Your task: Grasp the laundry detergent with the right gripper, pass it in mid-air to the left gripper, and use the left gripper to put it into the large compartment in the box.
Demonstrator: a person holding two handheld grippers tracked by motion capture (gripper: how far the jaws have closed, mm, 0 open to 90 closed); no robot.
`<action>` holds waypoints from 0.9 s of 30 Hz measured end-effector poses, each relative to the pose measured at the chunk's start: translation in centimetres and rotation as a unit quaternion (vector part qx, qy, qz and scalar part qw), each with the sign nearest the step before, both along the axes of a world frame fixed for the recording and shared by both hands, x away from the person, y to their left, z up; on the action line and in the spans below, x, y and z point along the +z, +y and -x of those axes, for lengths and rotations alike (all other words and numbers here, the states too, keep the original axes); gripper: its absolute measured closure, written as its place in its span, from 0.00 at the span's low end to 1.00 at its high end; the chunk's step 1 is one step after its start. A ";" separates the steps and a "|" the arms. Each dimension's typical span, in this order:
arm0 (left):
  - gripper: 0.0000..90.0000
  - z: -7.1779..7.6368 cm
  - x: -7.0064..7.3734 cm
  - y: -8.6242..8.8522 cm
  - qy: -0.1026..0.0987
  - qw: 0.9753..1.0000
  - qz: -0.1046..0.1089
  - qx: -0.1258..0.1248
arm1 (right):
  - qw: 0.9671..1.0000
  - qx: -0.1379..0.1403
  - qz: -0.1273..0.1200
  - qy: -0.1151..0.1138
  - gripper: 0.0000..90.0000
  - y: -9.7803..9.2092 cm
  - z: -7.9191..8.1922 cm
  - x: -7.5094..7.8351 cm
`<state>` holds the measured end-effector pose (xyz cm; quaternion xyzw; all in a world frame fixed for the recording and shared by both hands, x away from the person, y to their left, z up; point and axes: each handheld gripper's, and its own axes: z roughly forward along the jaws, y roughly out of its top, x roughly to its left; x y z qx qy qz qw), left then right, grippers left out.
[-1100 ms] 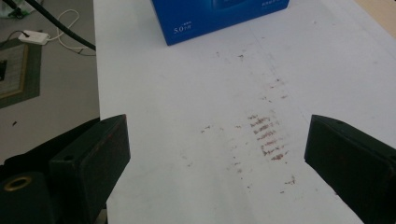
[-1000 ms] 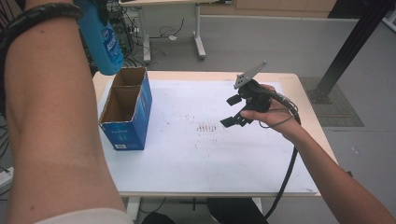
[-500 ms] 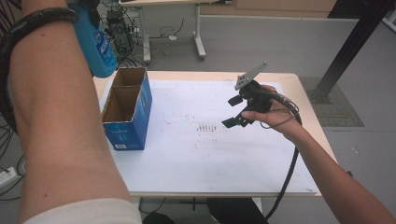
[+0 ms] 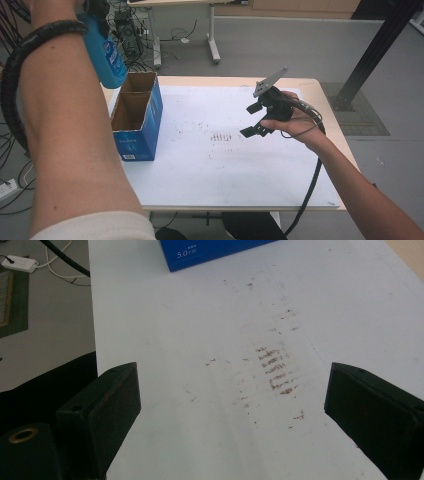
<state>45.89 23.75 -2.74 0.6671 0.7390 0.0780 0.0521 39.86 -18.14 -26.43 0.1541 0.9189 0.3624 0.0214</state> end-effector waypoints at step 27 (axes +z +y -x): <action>0.42 -0.1 -6.8 0.5 0.019 1.000 0.001 -0.003 | 1.000 0.000 0.010 -0.008 0.09 0.2 0.4 0.0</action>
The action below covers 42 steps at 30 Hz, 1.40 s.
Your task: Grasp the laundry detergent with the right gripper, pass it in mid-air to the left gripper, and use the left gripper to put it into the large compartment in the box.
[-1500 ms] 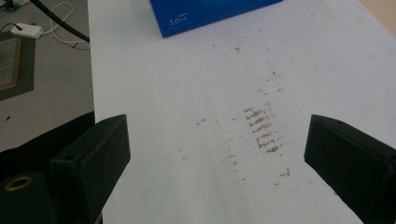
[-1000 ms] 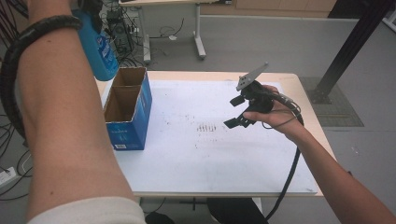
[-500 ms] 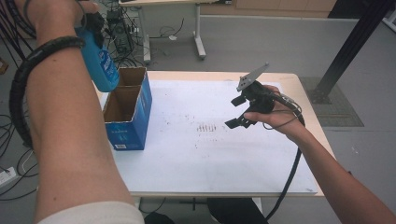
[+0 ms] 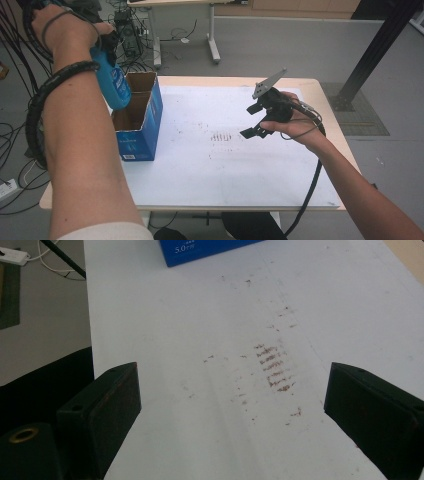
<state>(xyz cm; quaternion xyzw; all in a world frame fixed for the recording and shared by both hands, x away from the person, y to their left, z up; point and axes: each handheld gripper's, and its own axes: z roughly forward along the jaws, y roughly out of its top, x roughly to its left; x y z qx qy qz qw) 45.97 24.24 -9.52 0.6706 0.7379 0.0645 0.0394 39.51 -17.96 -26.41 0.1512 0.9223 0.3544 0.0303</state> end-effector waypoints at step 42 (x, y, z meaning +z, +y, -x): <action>0.42 0.4 -11.8 -0.7 0.007 1.000 0.008 -0.010 | 1.000 -0.003 0.008 0.000 0.09 -0.2 0.1 -0.3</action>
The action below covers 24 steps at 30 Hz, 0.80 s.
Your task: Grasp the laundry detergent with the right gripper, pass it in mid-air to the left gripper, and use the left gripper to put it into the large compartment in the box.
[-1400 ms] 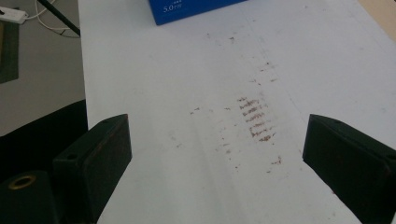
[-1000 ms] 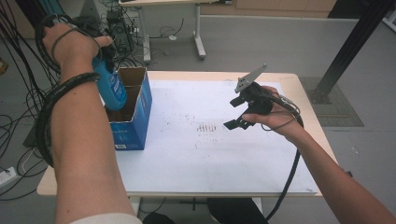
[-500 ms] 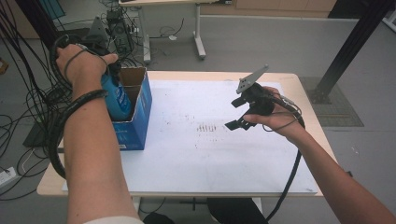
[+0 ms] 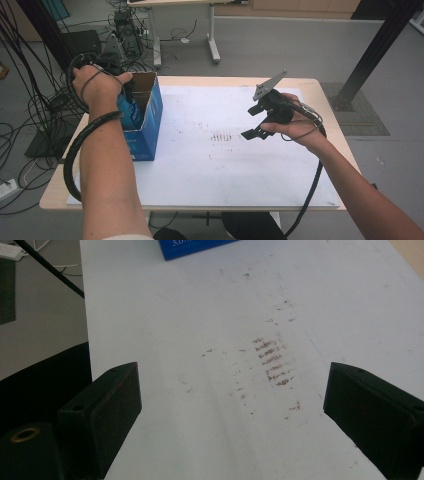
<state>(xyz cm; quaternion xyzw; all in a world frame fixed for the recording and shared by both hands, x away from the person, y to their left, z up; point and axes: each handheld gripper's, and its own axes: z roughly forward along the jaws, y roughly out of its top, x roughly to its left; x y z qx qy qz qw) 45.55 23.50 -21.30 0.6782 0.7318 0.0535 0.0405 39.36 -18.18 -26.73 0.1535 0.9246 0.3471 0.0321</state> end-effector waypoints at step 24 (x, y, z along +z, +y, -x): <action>0.42 -0.1 -5.3 -1.5 -0.004 1.000 -0.016 -0.017 | 1.000 -0.010 0.003 0.002 0.09 -1.2 -0.1 -0.4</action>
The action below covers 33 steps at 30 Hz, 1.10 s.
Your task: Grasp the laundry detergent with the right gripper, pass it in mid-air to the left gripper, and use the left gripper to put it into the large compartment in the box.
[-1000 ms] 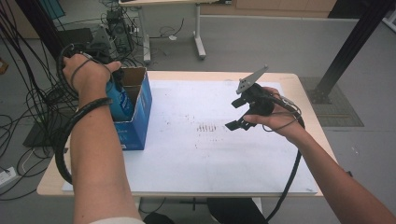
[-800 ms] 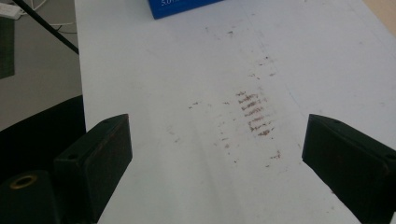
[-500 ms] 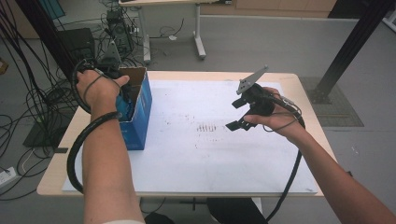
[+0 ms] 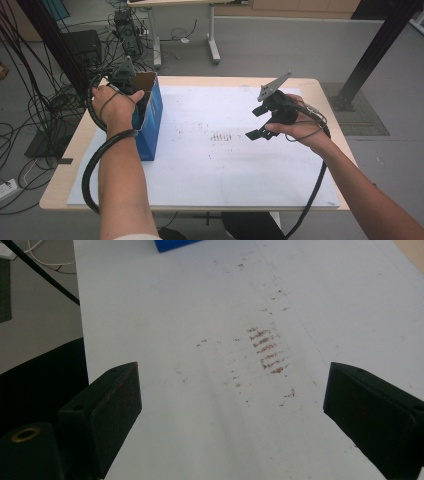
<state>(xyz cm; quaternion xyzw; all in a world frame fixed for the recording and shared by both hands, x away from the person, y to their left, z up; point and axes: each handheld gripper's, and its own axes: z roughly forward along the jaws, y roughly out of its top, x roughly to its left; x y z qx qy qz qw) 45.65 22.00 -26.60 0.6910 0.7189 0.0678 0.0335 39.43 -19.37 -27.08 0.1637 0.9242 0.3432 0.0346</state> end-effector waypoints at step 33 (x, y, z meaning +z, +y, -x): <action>0.42 0.1 -1.3 0.5 0.000 1.000 0.014 -0.003 | 1.000 -0.006 -0.007 -0.002 0.09 -0.4 0.0 0.2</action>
